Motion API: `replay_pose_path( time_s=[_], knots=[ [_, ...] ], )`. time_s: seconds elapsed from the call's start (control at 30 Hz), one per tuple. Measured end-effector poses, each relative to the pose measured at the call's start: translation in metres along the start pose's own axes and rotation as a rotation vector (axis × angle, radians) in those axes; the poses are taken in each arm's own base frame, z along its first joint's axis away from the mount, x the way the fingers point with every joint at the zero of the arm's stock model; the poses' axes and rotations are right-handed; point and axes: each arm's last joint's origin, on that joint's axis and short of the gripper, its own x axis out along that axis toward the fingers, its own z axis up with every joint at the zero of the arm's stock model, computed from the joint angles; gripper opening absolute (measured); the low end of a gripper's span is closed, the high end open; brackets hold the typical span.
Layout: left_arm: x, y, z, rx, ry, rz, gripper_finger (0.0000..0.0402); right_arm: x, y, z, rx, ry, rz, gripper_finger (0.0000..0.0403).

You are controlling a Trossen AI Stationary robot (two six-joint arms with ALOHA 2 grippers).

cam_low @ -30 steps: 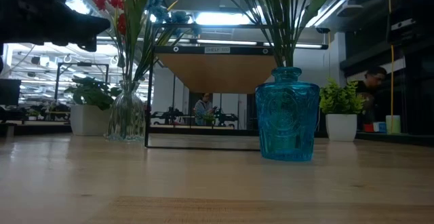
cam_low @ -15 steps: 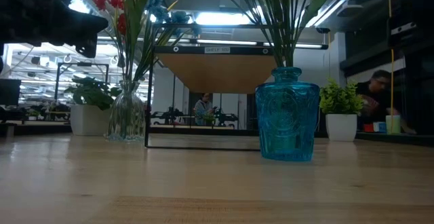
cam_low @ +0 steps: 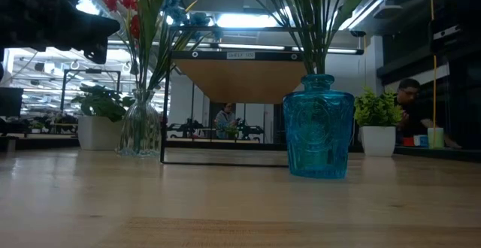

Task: Pick and place flowers into a vace then onto a shelf
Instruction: Return to Home Position

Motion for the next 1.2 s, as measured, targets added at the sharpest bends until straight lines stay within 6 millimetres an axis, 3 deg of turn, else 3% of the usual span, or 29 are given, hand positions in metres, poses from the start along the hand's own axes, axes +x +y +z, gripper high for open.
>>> replay_pose_path(
  time_s=[0.53,0.87,1.2],
  knots=[
    [0.0,0.0,0.0,0.0,0.0,0.0,0.0008,-0.001,-0.001,0.001,-0.006,-0.007,-0.002,0.0015],
    [0.0,0.0,0.0,0.001,0.0,0.0,0.0011,0.007,-0.023,-0.002,0.044,0.01,0.158,0.0015],
    [0.0,0.0,0.0,0.001,-0.001,0.0,0.0009,0.0,-0.044,-0.01,0.027,0.084,0.057,0.0015]
  ],
)
